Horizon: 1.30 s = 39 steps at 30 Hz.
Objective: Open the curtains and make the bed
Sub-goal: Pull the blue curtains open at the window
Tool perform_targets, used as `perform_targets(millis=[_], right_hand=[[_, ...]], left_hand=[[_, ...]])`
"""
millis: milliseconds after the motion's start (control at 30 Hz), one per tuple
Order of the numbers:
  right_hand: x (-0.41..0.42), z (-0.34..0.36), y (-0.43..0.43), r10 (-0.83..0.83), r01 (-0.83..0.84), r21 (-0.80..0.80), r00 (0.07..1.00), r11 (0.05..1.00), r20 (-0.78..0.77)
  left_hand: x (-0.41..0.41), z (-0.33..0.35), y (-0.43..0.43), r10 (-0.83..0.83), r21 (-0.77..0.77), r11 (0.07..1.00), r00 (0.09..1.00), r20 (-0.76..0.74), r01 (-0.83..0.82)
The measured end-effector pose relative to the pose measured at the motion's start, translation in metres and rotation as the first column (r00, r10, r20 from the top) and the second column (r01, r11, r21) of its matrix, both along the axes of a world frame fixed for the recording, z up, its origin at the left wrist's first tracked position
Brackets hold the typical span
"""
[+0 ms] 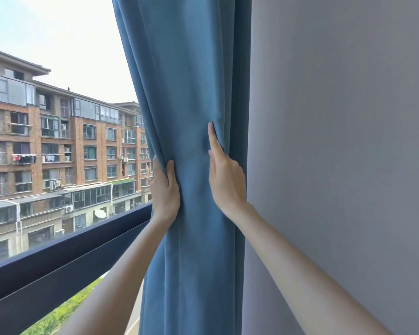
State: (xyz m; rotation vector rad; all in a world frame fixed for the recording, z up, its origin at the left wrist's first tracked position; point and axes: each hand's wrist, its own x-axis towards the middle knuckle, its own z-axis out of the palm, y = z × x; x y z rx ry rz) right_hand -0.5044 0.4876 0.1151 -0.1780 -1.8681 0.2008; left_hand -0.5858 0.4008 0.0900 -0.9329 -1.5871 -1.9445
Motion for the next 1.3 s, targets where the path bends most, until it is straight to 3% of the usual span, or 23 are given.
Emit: perform_targets(millis=[300, 533, 800, 1033, 1300], right_hand=[[-0.084, 0.026, 0.115, -0.092, 0.093, 0.025, 0.995, 0.995, -0.039], [-0.145, 0.020, 0.220, -0.182, 0.184, -0.024, 0.982, 0.983, 0.045], [-0.195, 0.033, 0.317, -0.177, 0.178, -0.040, 0.984, 0.983, 0.011], [-0.233, 0.023, 0.351, -0.146, 0.156, -0.081, 0.982, 0.984, 0.120], [-0.226, 0.010, 0.343, 0.009, 0.017, -0.120, 0.977, 0.993, 0.213]], left_hand=[[-0.094, 0.019, 0.122, -0.007, 0.055, 0.998, 0.998, -0.068, 0.011], [-0.158, 0.010, 0.231, -0.148, 0.015, 0.989, 0.989, -0.030, 0.148], [-0.205, 0.019, 0.342, -0.202, 0.095, 0.974, 0.979, -0.037, 0.205], [-0.246, -0.004, 0.381, 0.005, 0.053, 0.999, 0.999, -0.032, -0.003], [-0.232, -0.007, 0.351, -0.105, -0.052, 0.993, 0.991, 0.083, 0.109]])
